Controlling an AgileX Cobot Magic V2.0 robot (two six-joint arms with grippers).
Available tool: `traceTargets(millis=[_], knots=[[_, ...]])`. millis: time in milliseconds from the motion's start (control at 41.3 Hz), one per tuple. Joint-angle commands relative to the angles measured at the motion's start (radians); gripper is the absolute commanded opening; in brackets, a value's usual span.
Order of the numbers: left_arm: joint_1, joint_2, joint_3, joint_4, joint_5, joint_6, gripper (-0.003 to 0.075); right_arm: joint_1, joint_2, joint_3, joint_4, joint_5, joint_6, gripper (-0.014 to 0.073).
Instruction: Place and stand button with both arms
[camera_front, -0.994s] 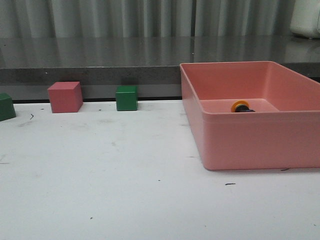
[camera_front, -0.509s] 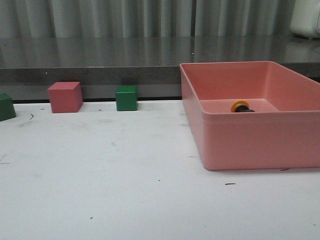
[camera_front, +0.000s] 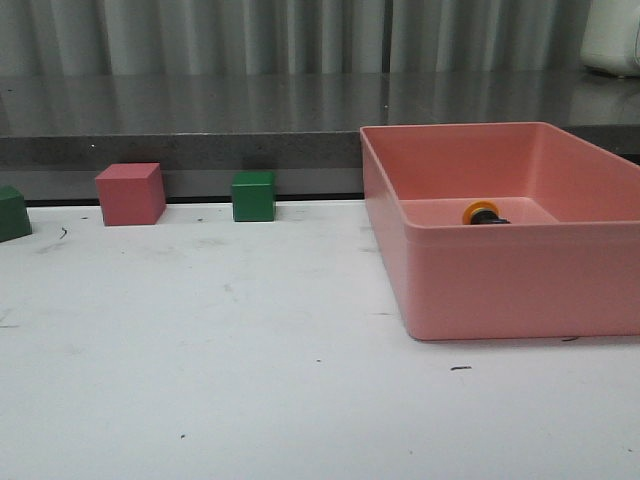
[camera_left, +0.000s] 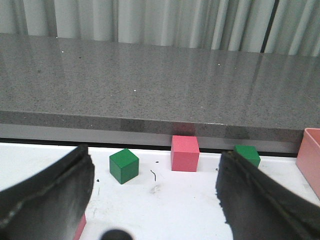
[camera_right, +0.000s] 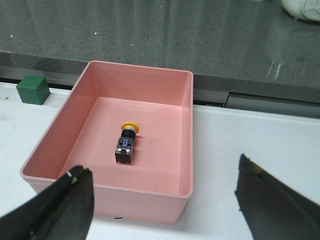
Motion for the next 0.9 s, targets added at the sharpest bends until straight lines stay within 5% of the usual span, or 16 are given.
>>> traceTargets(millis=[0, 315, 533, 873], knots=[[0.001, 0.014, -0.033, -0.004, -0.086, -0.006, 0.0491, -0.005, 0.067, -0.080, 0.017, -0.006, -0.006, 0.0603], [0.001, 0.014, -0.033, -0.004, -0.086, -0.006, 0.0491, 0.054, 0.385, -0.324, 0.093, 0.239, -0.027, 0.0602], [0.001, 0.014, -0.033, -0.004, -0.086, -0.006, 0.0491, 0.148, 0.625, -0.439, 0.089, 0.253, -0.034, 0.0601], [0.001, 0.014, -0.033, -0.004, -0.086, -0.006, 0.0490, 0.154, 0.957, -0.621, 0.088, 0.321, -0.033, 0.0601]])
